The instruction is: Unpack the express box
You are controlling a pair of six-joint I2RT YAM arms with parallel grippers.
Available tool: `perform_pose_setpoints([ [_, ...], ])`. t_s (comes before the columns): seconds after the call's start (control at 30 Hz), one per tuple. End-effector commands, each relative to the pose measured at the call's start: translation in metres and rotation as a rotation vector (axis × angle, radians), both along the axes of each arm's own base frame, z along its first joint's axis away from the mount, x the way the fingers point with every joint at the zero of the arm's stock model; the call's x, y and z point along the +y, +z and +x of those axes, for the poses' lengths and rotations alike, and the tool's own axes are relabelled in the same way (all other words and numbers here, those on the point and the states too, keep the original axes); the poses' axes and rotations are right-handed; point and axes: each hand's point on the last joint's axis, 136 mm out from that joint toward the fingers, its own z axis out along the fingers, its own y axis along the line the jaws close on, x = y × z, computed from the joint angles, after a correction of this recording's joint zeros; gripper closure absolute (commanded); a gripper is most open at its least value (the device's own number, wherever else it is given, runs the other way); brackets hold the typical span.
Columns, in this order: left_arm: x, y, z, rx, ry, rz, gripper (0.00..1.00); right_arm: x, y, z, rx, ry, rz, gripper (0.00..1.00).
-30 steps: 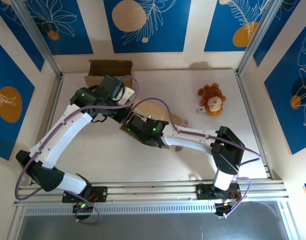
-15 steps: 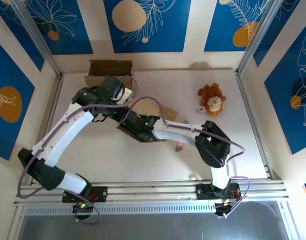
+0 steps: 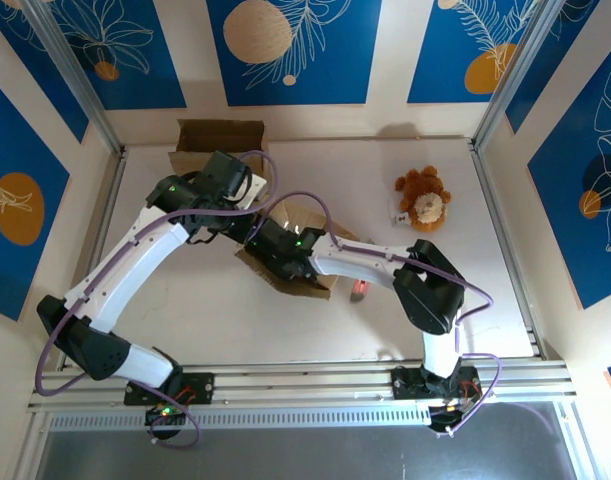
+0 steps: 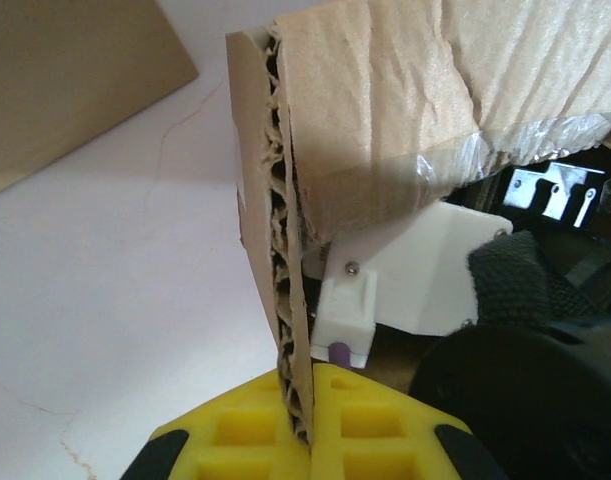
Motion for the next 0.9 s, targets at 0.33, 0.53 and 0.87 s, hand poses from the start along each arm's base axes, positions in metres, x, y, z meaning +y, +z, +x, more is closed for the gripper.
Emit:
perform_pose_setpoints([
  [0.33, 0.011, -0.039, -0.012, 0.187, 0.039, 0.072, 1.0, 0.025, 0.143, -0.067, -0.113, 0.203, 0.46, 1.0],
  [0.53, 0.014, -0.05, -0.008, 0.212, 0.056, 0.084, 1.0, 0.01, 0.199, -0.082, -0.176, 0.231, 0.668, 1.0],
  [0.87, 0.027, -0.059, -0.003, 0.223, 0.098, 0.124, 1.0, -0.028, 0.269, -0.087, -0.261, 0.198, 0.907, 1.0],
])
